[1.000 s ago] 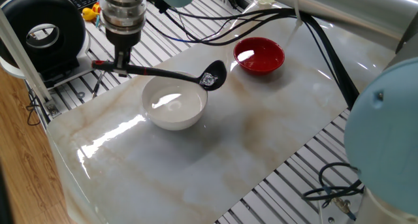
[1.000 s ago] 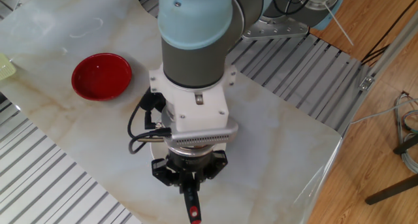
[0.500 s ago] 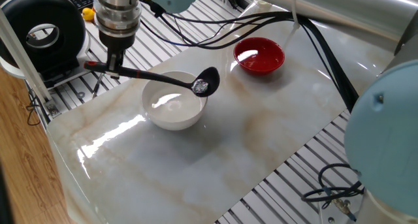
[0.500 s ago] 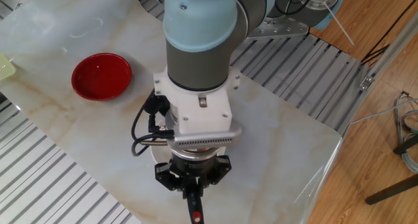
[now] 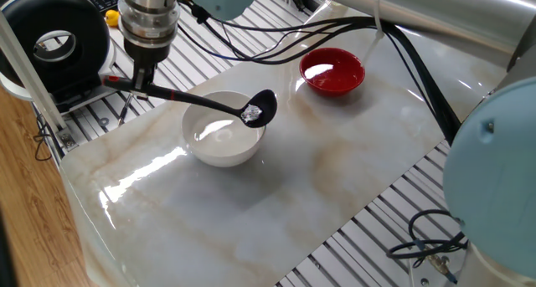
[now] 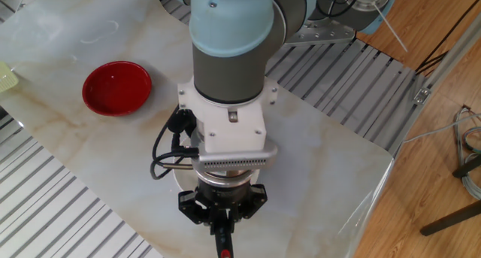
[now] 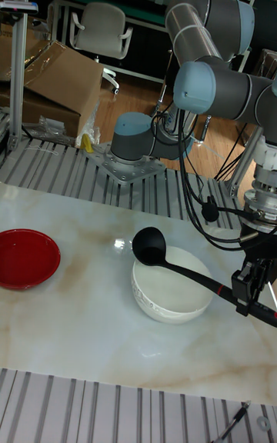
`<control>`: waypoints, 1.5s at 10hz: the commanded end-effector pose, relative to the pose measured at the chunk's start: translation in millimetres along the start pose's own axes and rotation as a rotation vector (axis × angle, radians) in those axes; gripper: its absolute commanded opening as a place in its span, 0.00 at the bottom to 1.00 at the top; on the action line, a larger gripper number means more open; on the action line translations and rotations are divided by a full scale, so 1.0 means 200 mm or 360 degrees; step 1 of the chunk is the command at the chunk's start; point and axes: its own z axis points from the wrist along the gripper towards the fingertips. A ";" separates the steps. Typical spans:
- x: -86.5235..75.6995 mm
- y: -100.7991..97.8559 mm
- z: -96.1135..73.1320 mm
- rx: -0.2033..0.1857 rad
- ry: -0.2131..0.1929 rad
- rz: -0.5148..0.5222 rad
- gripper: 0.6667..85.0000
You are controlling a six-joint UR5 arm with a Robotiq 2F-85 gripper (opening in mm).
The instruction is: Scoop water with a large spoon from one bowl to another
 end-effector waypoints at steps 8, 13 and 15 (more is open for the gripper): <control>0.01 0.16 0.04 -0.0018 0.0069 -0.0013 0.01; -0.06 0.17 0.07 -0.0021 -0.0008 -0.0016 0.01; -0.08 0.18 0.13 -0.0004 -0.0008 -0.0022 0.01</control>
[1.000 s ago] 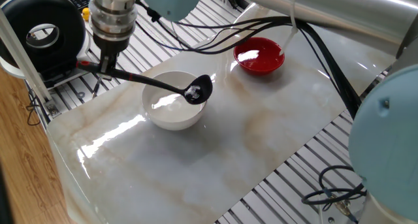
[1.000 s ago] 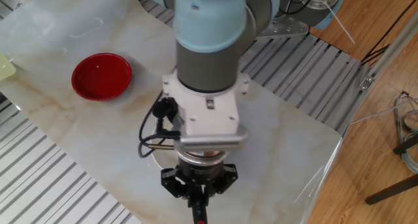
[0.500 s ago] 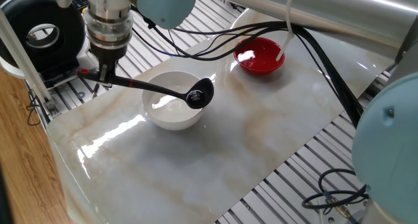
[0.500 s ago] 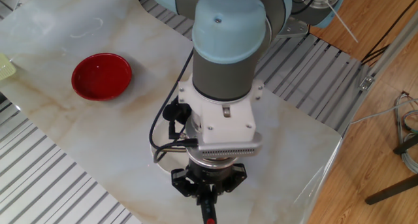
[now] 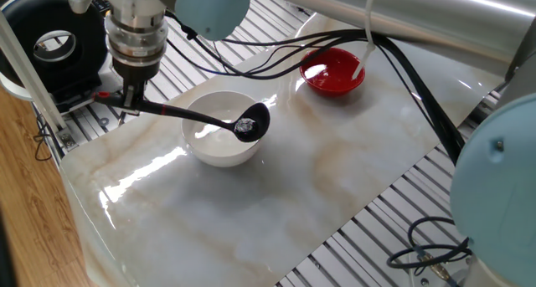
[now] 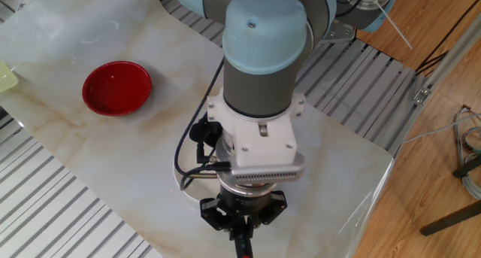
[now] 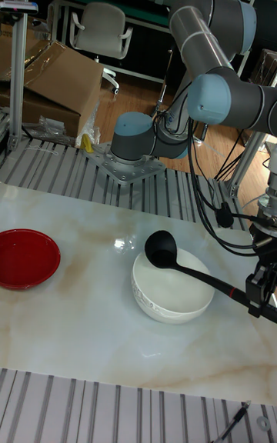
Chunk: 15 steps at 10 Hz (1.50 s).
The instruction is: Scoop water with a large spoon from one bowl to another
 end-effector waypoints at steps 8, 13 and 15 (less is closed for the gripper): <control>0.01 -0.02 0.11 0.0007 0.0044 -0.0037 0.01; 0.01 -0.03 0.15 0.0051 0.0062 -0.0031 0.01; 0.02 0.00 0.15 0.0009 0.0071 -0.0047 0.01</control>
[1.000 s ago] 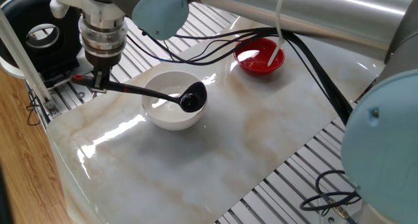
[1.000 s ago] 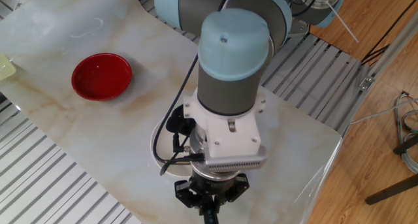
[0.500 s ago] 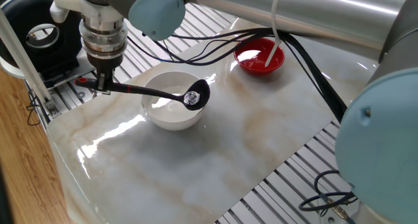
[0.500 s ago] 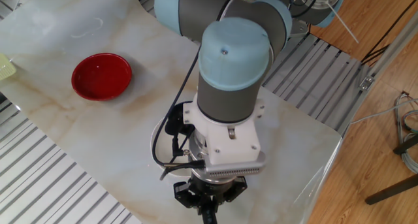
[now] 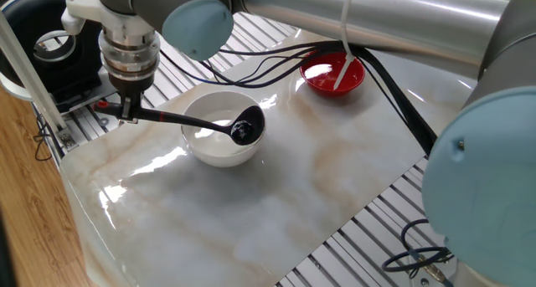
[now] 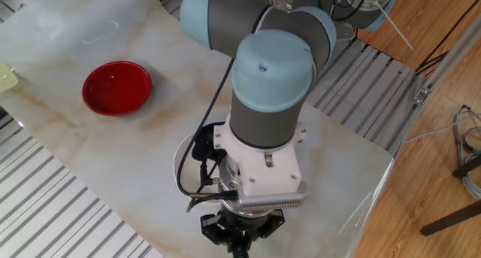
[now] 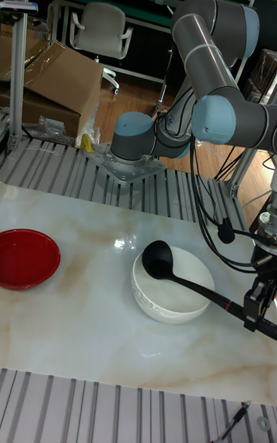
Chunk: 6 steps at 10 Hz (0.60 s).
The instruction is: Scoop water with a large spoon from one bowl to another
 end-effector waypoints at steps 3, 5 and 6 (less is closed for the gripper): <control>-0.08 0.06 0.01 -0.0041 -0.0081 0.0032 0.01; -0.11 0.08 0.02 -0.0040 -0.0102 0.0050 0.01; -0.11 0.07 0.02 -0.0039 -0.0105 0.0049 0.01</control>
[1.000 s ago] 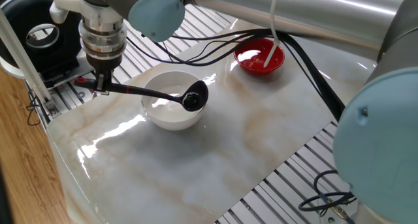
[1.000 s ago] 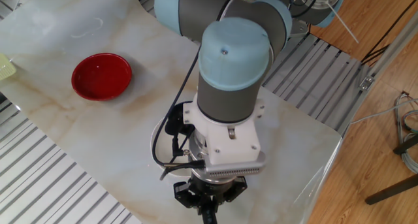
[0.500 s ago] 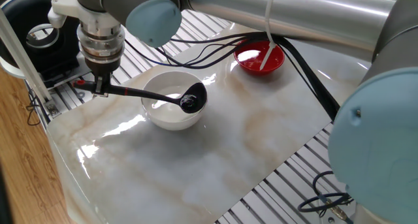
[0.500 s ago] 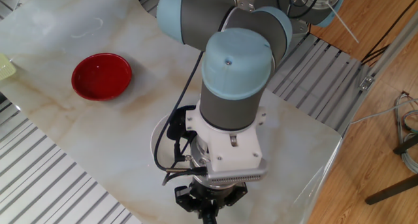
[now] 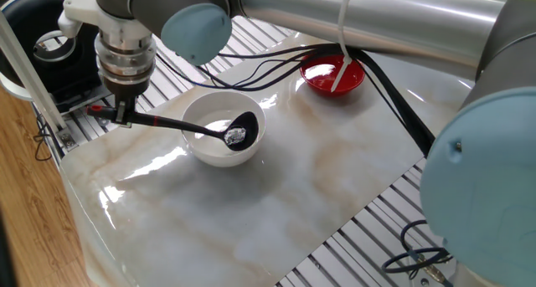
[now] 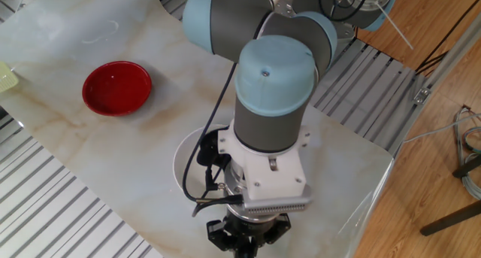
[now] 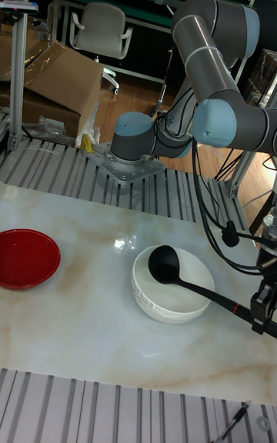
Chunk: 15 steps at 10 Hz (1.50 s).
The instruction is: Scoop water with a large spoon from one bowl to another
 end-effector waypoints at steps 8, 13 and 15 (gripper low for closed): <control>0.01 -0.04 -0.07 -0.0005 -0.0035 -0.0049 0.01; -0.01 -0.06 -0.06 -0.0004 -0.0073 -0.0039 0.01; 0.01 -0.06 -0.06 -0.0002 -0.0056 -0.0040 0.01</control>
